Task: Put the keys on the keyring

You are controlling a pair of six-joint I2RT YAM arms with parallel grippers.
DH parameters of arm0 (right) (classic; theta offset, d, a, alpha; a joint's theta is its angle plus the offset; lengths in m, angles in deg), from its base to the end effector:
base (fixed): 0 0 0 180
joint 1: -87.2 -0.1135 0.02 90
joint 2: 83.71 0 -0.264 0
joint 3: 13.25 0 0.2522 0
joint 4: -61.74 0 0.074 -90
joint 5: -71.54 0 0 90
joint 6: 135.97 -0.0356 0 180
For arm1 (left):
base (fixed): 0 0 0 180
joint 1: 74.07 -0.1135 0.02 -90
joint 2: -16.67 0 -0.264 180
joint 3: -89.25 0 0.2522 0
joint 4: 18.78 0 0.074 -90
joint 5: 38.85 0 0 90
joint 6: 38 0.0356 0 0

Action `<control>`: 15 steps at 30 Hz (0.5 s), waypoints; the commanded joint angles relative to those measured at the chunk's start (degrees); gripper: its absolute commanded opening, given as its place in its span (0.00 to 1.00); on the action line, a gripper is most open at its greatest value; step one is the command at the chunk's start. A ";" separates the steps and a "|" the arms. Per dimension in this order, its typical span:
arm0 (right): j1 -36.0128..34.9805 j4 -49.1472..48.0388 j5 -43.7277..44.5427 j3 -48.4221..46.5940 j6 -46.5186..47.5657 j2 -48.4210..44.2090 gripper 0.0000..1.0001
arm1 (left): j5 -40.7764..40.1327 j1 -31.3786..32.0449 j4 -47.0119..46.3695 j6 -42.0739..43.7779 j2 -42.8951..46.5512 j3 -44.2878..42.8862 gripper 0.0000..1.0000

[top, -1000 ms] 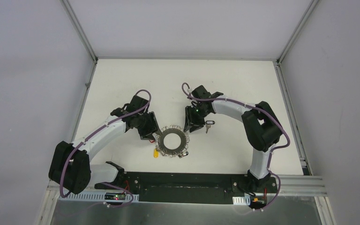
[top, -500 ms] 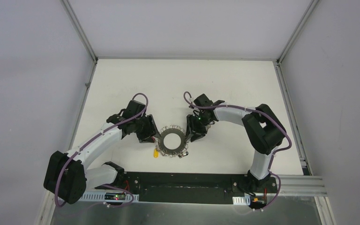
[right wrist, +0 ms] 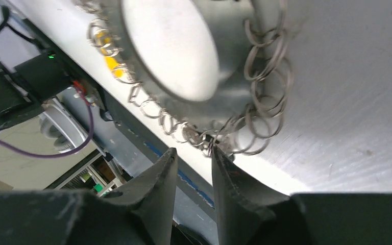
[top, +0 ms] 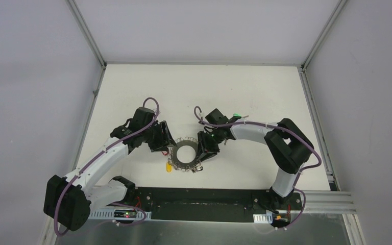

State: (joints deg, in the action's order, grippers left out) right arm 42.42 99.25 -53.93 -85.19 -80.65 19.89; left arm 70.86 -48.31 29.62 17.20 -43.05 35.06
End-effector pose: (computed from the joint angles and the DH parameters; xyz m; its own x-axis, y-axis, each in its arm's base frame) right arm 0.2221 0.2495 0.1415 -0.9553 -0.2952 0.0162 -0.2147 0.7305 0.6483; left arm 0.1760 -0.0983 0.2303 -0.9333 -0.1462 -0.3279 0.0674 0.8258 -0.5599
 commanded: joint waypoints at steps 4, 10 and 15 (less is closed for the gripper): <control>4.13 -3.15 -3.96 1.09 -0.95 -8.39 0.41 | 4.41 -0.09 -3.08 0.59 -3.77 -3.11 0.48; 9.35 -3.18 -5.69 4.24 0.05 -10.35 0.45 | 2.08 4.86 -6.37 -3.39 -9.57 -4.10 0.48; 13.66 -3.13 -6.82 7.86 0.84 -12.11 0.46 | -1.94 10.72 -7.08 -5.93 -16.67 -8.58 0.47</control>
State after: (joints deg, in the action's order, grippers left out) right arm 53.68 97.07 -58.45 -79.28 -80.76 11.60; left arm 72.52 -41.01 25.94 14.29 -55.88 31.76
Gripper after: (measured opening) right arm 0.460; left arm 0.478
